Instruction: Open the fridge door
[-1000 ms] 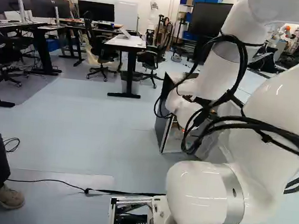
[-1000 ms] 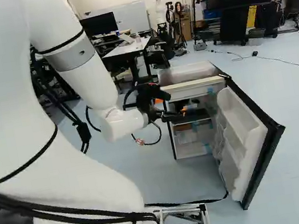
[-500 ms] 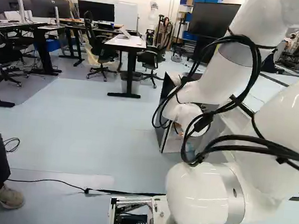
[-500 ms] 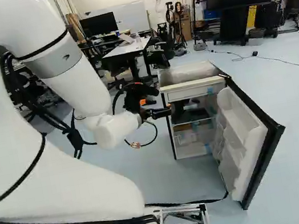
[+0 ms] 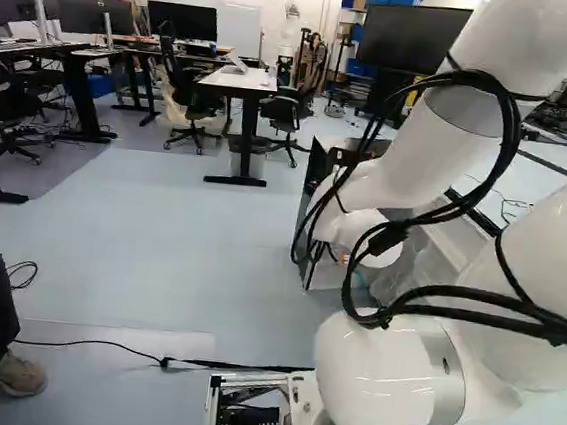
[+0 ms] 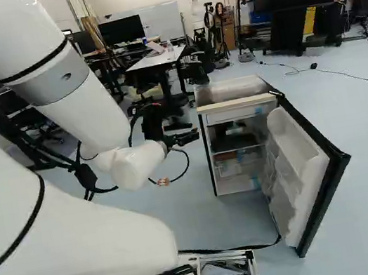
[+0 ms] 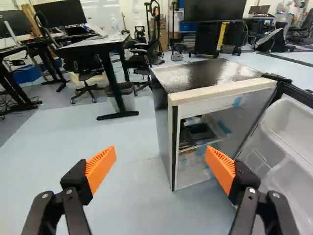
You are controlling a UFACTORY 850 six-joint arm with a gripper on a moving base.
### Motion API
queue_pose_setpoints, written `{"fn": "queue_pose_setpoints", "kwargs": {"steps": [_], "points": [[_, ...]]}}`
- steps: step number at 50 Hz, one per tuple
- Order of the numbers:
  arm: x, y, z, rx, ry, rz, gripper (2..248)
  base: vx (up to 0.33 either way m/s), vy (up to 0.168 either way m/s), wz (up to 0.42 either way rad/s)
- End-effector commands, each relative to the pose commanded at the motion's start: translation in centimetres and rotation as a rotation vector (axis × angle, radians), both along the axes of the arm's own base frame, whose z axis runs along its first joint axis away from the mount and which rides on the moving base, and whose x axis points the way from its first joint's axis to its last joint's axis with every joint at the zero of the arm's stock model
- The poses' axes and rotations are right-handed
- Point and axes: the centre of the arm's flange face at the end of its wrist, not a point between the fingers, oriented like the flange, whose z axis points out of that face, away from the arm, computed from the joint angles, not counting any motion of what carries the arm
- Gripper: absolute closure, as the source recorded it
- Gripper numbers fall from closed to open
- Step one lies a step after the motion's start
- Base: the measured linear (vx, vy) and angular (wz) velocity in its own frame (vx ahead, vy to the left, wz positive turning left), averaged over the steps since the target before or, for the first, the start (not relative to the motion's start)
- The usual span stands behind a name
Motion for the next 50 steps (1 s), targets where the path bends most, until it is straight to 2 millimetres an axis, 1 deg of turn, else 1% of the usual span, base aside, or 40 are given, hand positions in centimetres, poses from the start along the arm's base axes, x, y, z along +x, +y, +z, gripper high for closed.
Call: {"fn": "queue_pose_setpoints", "kwargs": {"steps": [25, 50], "points": [[-1.0, 1.2, 0.0, -0.035, 0.006, 0.119, 3, 0.0, 0.0, 0.0], [-1.4, 1.6, 0.0, -0.048, 0.009, 0.159, 3, 0.0, 0.0, 0.0]]}}
